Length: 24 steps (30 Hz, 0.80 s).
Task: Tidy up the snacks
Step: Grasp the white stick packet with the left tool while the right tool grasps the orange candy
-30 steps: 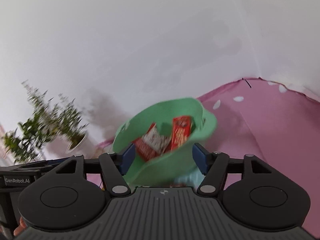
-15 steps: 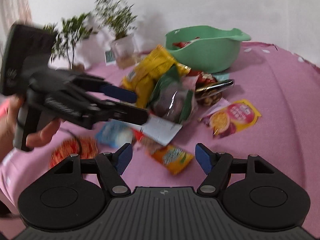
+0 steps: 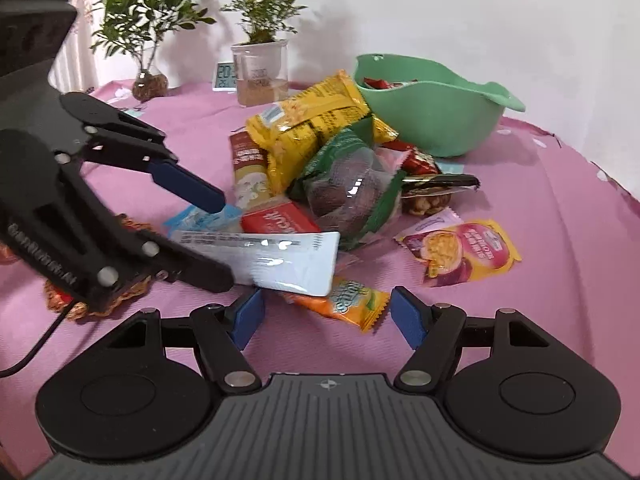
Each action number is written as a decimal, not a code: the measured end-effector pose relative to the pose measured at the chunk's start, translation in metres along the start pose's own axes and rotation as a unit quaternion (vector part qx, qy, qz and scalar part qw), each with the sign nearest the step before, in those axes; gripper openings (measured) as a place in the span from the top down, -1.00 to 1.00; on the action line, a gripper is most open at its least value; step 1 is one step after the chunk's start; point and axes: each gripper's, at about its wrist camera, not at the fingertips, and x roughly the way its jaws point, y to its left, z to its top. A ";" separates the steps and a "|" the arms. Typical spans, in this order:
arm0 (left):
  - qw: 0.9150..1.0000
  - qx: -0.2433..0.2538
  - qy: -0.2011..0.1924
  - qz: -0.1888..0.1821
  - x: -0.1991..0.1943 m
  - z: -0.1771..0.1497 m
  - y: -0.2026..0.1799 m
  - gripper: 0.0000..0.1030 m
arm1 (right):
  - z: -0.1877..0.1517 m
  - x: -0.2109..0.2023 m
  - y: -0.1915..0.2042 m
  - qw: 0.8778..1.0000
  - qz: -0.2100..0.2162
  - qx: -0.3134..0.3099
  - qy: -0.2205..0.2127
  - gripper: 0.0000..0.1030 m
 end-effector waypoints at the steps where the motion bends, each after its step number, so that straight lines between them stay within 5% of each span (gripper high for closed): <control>1: 1.000 0.006 0.003 -0.003 0.001 -0.001 -0.004 -1.00 | 0.000 -0.001 -0.001 1.000 0.000 0.002 0.001 -0.44; 9: 0.998 0.034 -0.003 0.050 0.009 -0.005 -0.019 -1.00 | -0.010 -0.016 -0.002 1.000 -0.008 -0.018 -0.004 -0.39; 20: 0.995 -0.055 -0.056 0.069 -0.041 -0.013 0.000 -0.84 | 0.005 0.008 -0.003 0.999 0.033 -0.030 -0.004 -0.37; 23: 0.993 -0.075 -0.061 0.070 -0.051 -0.013 0.006 -0.39 | 0.000 0.000 0.003 0.999 0.034 -0.033 -0.009 0.15; 24: 0.992 -0.080 -0.063 0.070 -0.054 -0.013 0.009 -0.37 | -0.003 -0.003 0.006 0.999 0.029 -0.039 -0.010 0.22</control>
